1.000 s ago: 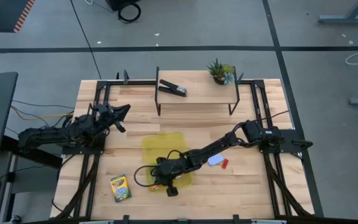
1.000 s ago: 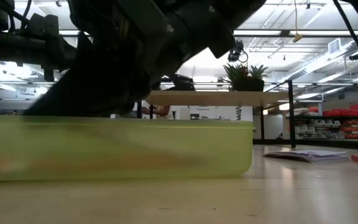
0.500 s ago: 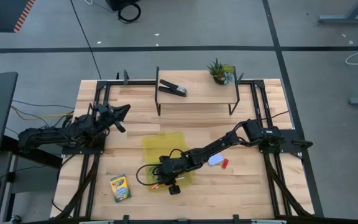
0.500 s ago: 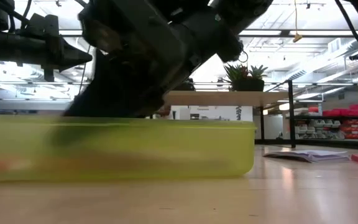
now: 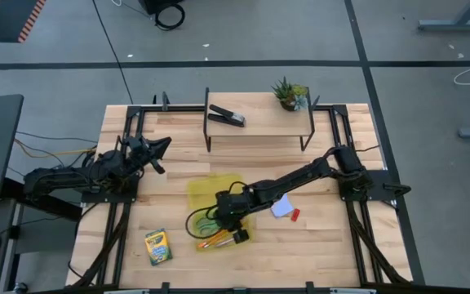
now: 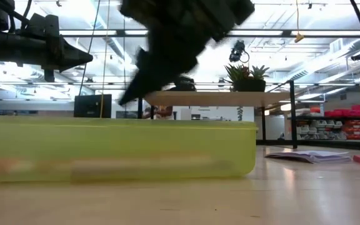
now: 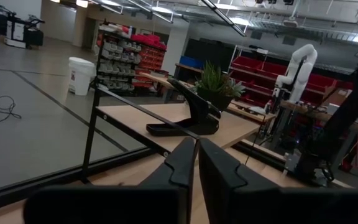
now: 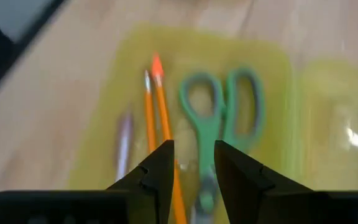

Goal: Pack school essentials
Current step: Put the red eraser into the yellow supply box

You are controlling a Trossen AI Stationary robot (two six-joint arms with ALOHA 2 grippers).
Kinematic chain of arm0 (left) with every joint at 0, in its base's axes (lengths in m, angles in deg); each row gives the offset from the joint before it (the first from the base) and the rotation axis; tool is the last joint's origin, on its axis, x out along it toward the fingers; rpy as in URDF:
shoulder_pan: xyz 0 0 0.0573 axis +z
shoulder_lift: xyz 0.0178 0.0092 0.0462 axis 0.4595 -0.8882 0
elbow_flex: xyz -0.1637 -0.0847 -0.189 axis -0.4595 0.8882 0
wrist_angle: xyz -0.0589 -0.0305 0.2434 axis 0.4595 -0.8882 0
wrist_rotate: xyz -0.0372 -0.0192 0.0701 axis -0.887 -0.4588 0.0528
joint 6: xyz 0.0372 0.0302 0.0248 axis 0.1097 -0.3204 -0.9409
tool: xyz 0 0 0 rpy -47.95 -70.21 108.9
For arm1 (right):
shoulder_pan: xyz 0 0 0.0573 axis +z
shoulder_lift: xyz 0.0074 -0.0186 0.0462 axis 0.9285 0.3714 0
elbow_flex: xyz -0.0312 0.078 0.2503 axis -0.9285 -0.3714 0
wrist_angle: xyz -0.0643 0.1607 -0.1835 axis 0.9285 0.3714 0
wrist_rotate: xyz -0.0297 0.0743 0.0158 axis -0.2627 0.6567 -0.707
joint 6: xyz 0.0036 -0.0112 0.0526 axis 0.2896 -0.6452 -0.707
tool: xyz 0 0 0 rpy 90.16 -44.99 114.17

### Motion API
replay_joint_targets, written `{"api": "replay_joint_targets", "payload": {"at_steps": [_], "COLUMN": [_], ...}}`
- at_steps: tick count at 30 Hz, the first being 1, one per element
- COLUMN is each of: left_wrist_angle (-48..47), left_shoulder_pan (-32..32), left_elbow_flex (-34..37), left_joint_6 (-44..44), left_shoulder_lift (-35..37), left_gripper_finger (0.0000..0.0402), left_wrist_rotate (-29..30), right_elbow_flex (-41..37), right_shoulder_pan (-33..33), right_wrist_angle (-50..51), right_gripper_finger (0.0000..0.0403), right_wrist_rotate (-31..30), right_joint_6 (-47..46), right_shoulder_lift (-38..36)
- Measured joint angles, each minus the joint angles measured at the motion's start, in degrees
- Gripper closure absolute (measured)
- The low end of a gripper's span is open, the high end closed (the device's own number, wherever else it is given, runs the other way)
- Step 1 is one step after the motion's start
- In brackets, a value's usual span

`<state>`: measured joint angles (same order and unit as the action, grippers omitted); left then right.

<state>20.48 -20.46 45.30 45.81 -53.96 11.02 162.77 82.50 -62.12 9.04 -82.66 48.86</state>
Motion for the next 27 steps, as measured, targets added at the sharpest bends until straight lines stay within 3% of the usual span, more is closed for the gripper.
{"api": "replay_joint_targets", "payload": {"at_steps": [6,17,23,27], "left_wrist_angle": [0.00,0.02,0.00,0.00], "left_shoulder_pan": [0.00,0.00,0.01,0.00], "left_elbow_flex": [-0.01,0.00,-0.01,0.00], "left_joint_6": [0.01,0.00,0.00,-0.01], "left_shoulder_lift": [0.00,0.00,0.00,0.00], "left_gripper_finger": [0.0368,0.0371,0.0371,0.0364], "left_wrist_rotate": [0.00,-0.01,0.00,-0.01], "right_elbow_flex": [-15.34,-52.90,-61.89,-63.84], "right_shoulder_pan": [-1.04,-1.03,-1.03,-0.95], "right_wrist_angle": [-2.72,-20.23,-18.55,-12.71], "right_gripper_finger": [0.0283,0.0283,0.0283,0.0283], "right_wrist_rotate": [0.23,0.39,-1.76,-1.58], "right_joint_6": [-0.81,-12.35,-13.28,-16.05], "right_shoulder_lift": [-8.86,-36.32,-50.39,-55.48]}}
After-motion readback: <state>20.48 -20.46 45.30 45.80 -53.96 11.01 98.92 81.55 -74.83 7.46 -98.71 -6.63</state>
